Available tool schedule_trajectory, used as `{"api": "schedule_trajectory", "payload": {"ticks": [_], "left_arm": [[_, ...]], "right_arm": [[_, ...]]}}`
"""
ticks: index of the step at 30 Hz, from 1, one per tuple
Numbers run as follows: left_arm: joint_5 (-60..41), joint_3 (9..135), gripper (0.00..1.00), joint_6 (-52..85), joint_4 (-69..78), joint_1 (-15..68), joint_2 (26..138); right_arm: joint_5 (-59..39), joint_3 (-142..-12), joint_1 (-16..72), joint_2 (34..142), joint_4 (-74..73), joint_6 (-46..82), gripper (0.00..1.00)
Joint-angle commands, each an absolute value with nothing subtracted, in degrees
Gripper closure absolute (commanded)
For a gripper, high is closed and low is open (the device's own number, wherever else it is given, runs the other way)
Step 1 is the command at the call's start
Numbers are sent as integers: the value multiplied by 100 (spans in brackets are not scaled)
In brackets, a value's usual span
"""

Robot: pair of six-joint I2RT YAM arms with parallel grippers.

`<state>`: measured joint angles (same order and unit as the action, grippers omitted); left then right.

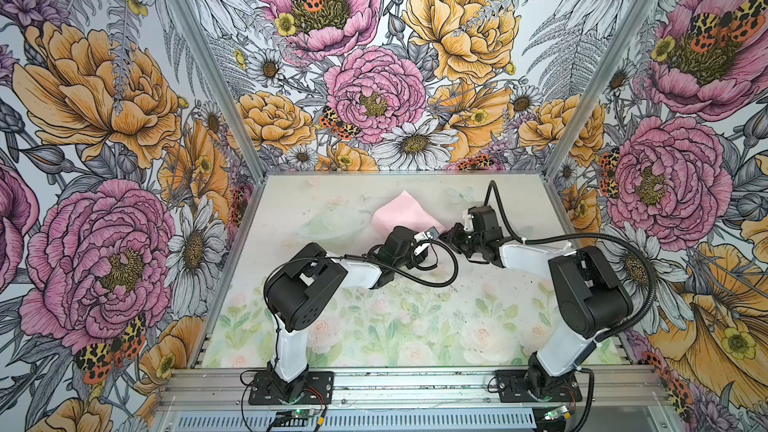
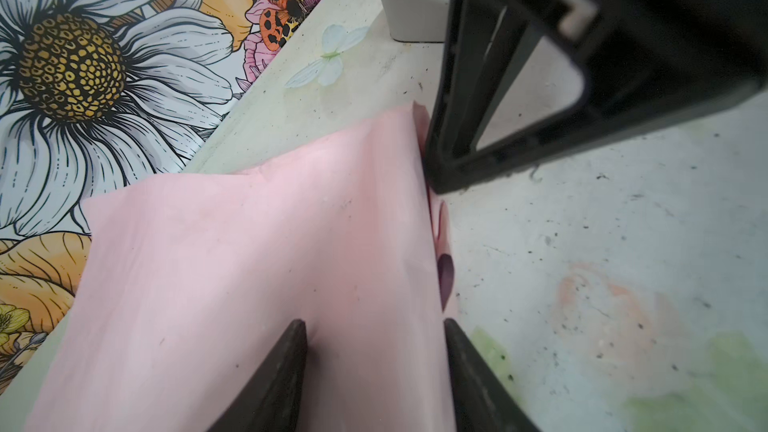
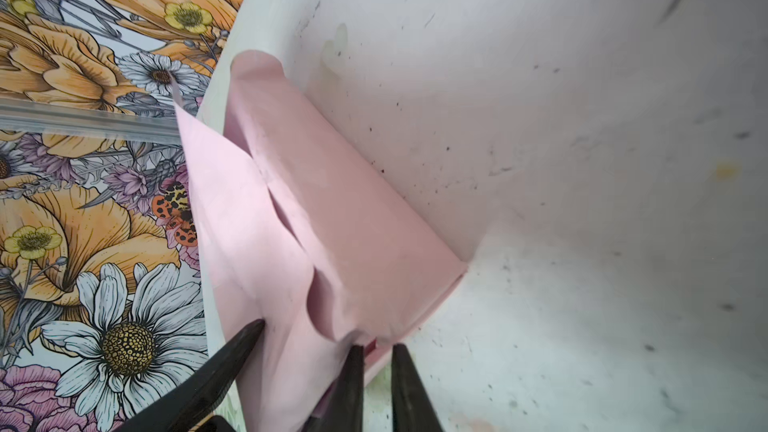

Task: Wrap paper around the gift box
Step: 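Move the right gripper away toward the grey tape dispenser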

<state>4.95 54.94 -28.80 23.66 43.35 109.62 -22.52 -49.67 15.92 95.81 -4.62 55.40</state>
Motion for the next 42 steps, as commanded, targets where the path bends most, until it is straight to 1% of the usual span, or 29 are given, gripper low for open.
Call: {"api": "schedule_trajectory", "payload": {"ticks": [1, 4, 8, 12, 18, 25, 33, 42], "left_arm": [[237, 5200, 49, -2576, 1351, 4250, 11325], [215, 5210, 49, -2562, 1354, 4253, 11328], [210, 5225, 49, -2557, 1352, 4248, 11311], [215, 5203, 49, -2570, 1354, 4247, 11294], [204, 5212, 50, -2571, 1354, 4249, 11293], [201, 5212, 49, -2571, 1354, 4245, 11291], [163, 5231, 49, -2556, 1389, 4253, 11319], [160, 5230, 49, -2559, 1406, 4253, 11333]], "right_arm": [[-2238, -4788, 1321, 9010, -393, 5156, 83], [-2335, -4784, 916, 8654, 151, 4605, 80], [-2675, -5038, 247, 8568, 953, 3789, 80], [-2813, -5534, -284, 8866, 1663, 2903, 80], [-2854, -6329, -559, 9515, 2171, 1991, 80], [-3208, -7071, -716, 10298, 2376, 1570, 80], [-3062, -7627, -861, 10918, 2670, 1329, 79], [-3614, -8172, -951, 11574, 2941, 1305, 79]]}}
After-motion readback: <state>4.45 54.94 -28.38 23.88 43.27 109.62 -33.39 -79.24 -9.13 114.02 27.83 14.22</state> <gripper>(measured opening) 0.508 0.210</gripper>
